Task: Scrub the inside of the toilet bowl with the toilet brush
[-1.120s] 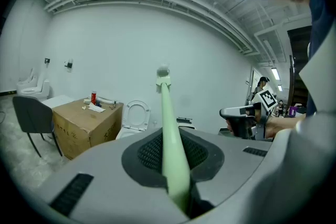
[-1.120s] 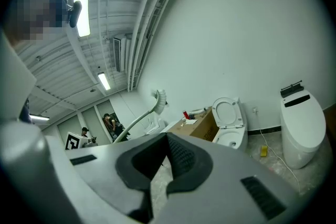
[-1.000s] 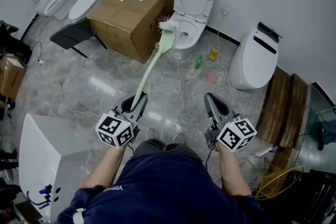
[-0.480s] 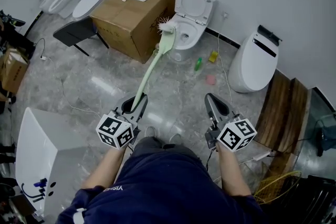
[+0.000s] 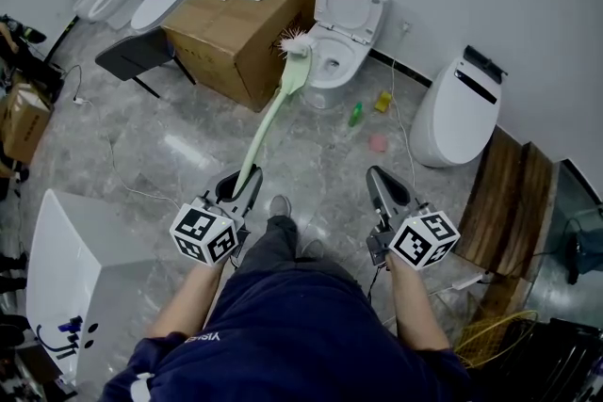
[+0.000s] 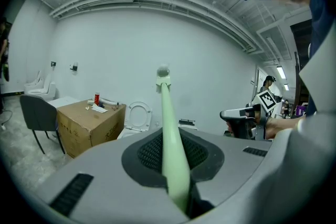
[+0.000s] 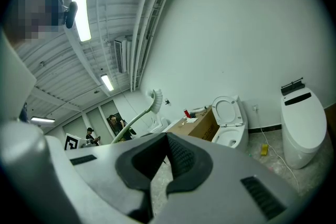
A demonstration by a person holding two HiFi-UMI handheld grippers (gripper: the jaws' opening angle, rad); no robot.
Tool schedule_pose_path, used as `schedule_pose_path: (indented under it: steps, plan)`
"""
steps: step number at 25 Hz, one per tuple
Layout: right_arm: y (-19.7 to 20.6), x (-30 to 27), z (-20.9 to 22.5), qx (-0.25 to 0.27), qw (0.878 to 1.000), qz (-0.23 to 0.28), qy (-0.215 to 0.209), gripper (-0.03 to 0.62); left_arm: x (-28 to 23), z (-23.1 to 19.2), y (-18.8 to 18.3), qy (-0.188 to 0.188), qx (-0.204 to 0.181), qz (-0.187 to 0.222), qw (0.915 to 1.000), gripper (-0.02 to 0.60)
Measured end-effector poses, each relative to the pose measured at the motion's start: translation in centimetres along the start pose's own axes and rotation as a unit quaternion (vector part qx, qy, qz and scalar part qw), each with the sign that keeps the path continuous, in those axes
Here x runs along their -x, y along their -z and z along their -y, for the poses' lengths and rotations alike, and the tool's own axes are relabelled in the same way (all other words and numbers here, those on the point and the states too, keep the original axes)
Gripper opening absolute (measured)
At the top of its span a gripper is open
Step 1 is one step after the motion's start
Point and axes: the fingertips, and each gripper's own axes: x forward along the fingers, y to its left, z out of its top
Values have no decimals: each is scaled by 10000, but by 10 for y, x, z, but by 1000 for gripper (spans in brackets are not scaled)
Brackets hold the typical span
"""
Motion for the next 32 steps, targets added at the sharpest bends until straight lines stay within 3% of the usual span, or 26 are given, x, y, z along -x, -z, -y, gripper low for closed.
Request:
schedule_pose_path:
  steps: [15, 32]
  plan:
    - [-15, -34, 36, -2, 9998, -85, 205, 0, -55, -27, -12, 145, 65, -31, 9999, 60]
    - [-43, -137, 63, -22, 9992, -228, 321, 0, -122, -111, -38, 279, 218, -198, 9992, 60]
